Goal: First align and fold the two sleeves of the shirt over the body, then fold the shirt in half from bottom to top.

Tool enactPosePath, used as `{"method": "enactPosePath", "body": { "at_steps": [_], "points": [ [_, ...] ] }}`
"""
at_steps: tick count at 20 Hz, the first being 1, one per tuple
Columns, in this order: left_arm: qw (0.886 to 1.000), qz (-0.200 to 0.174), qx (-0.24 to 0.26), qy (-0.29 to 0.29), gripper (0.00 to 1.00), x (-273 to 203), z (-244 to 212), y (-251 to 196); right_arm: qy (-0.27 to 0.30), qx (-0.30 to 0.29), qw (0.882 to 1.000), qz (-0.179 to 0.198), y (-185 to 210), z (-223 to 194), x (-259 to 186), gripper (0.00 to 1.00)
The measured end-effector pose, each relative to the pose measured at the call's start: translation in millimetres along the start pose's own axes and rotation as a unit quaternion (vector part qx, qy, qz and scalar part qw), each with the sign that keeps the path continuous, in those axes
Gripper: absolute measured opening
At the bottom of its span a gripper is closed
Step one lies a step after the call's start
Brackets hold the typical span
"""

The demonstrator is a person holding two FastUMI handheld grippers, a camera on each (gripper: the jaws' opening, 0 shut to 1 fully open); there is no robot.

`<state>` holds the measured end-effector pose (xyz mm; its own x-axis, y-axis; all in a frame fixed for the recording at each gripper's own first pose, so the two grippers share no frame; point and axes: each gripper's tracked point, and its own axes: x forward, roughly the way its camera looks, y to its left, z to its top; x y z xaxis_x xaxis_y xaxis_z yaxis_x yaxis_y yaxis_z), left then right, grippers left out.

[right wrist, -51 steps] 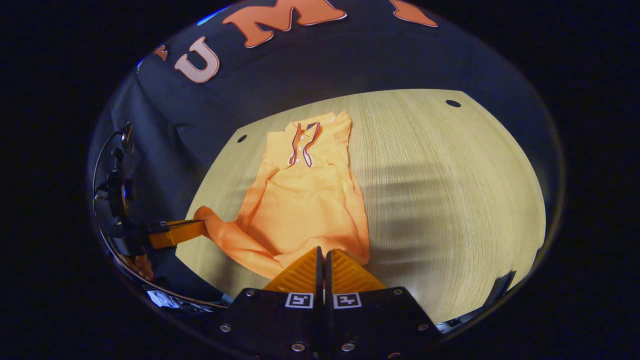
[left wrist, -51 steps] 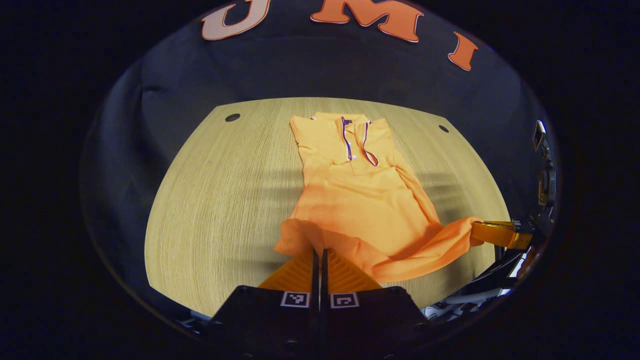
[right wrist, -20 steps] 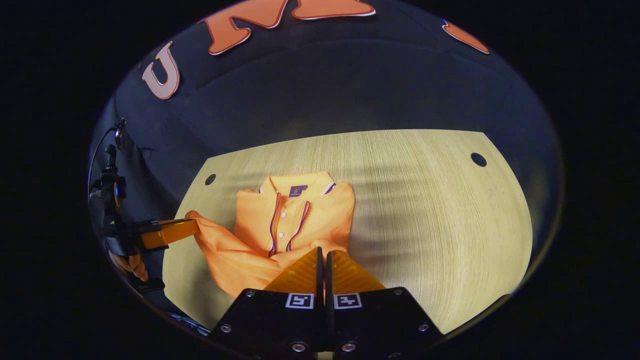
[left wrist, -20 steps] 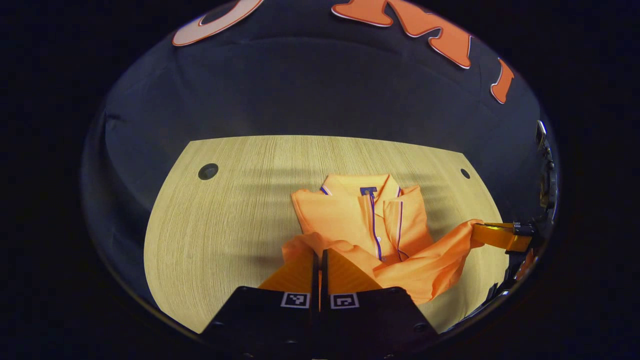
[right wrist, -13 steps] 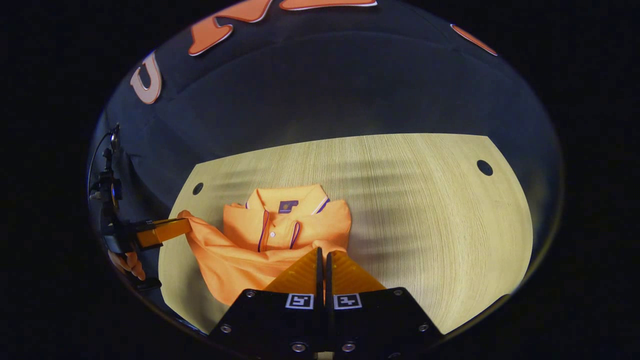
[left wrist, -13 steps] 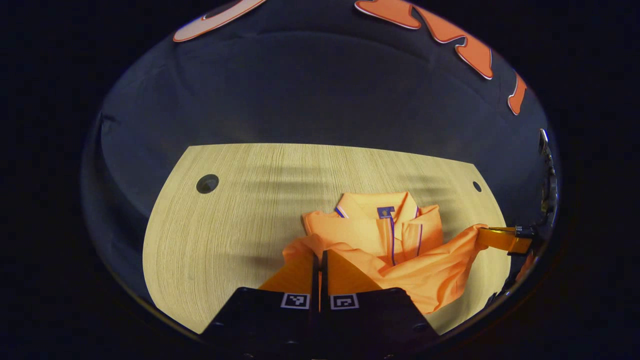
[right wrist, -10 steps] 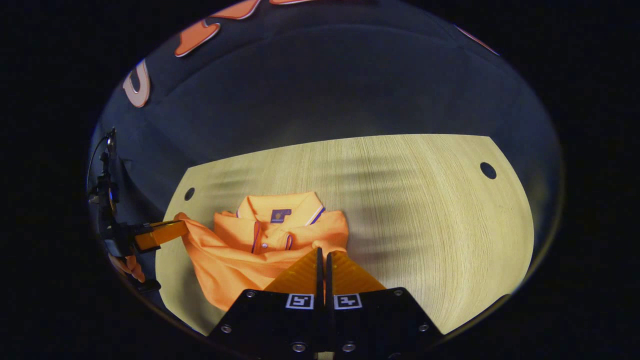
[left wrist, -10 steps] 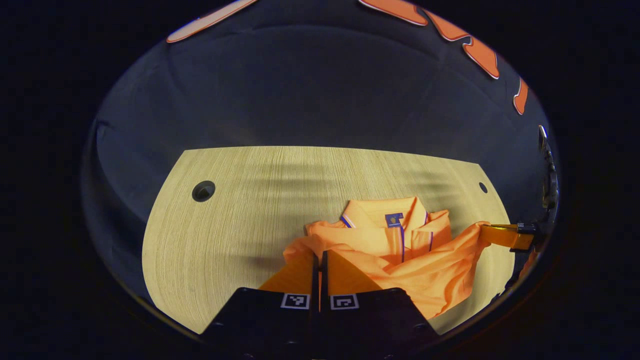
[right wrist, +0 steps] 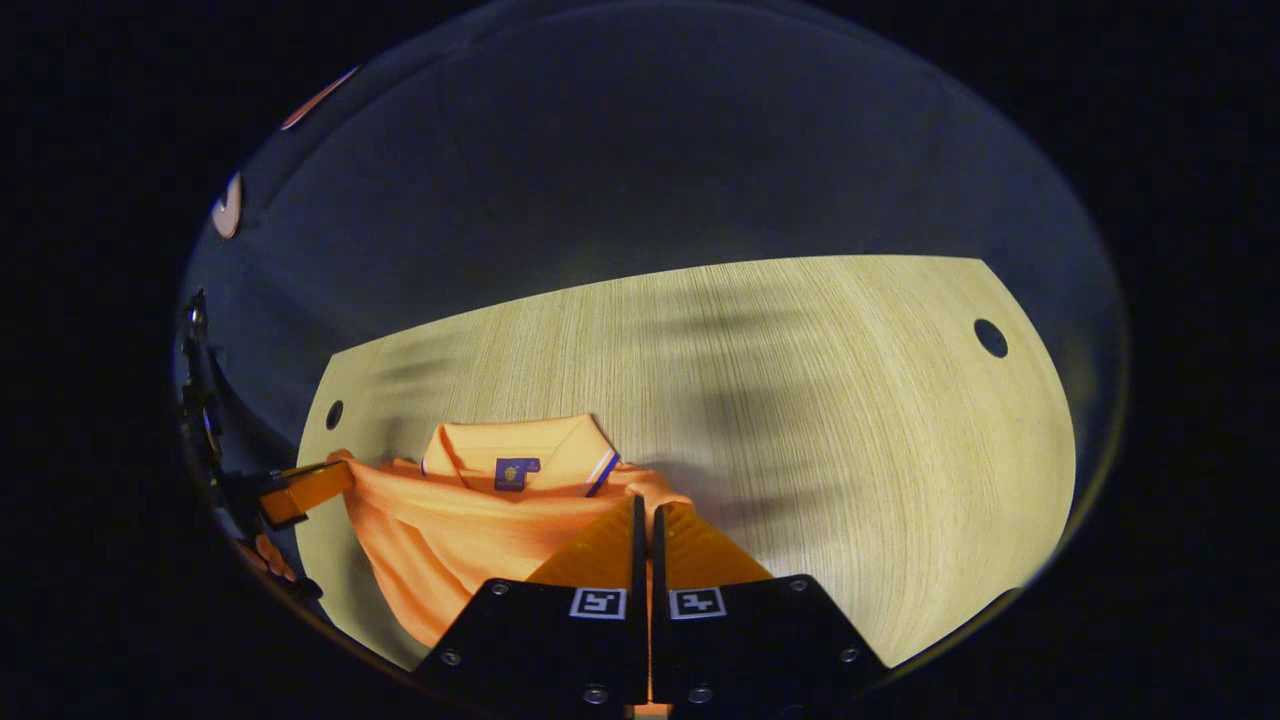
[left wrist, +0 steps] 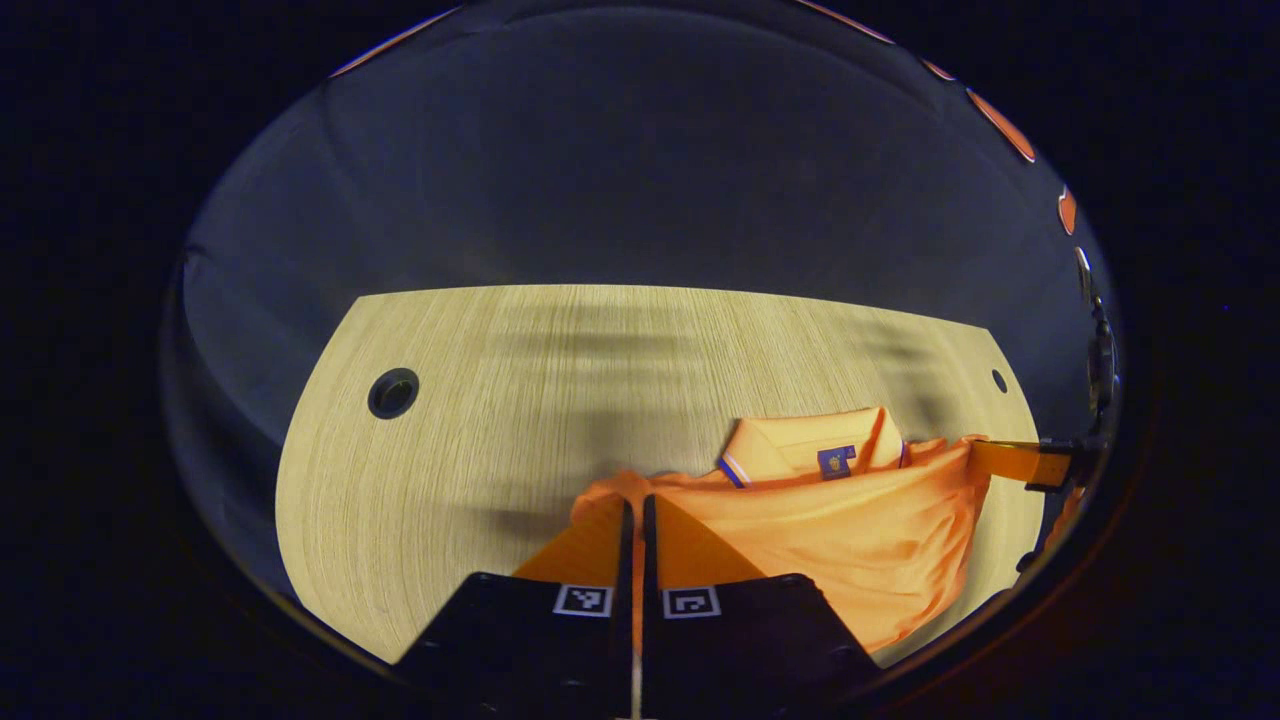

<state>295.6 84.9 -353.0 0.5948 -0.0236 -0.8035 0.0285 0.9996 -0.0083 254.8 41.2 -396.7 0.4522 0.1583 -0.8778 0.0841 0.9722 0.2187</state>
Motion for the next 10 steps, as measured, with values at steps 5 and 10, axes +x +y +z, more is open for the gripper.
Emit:
{"method": "enactPosePath", "body": {
  "at_steps": [5, 10],
  "points": [
    [1.000, 0.000, -0.021, -0.017, 0.90, -24, 3, 0, -0.044, -0.034, 0.998, -0.007, 1, 10, -22, 0.44],
    [0.998, 0.012, -0.010, -0.064, 0.94, -74, 11, -6, -0.090, -0.064, 0.994, -0.004, 9, 11, -72, 0.83]
  ]
}}
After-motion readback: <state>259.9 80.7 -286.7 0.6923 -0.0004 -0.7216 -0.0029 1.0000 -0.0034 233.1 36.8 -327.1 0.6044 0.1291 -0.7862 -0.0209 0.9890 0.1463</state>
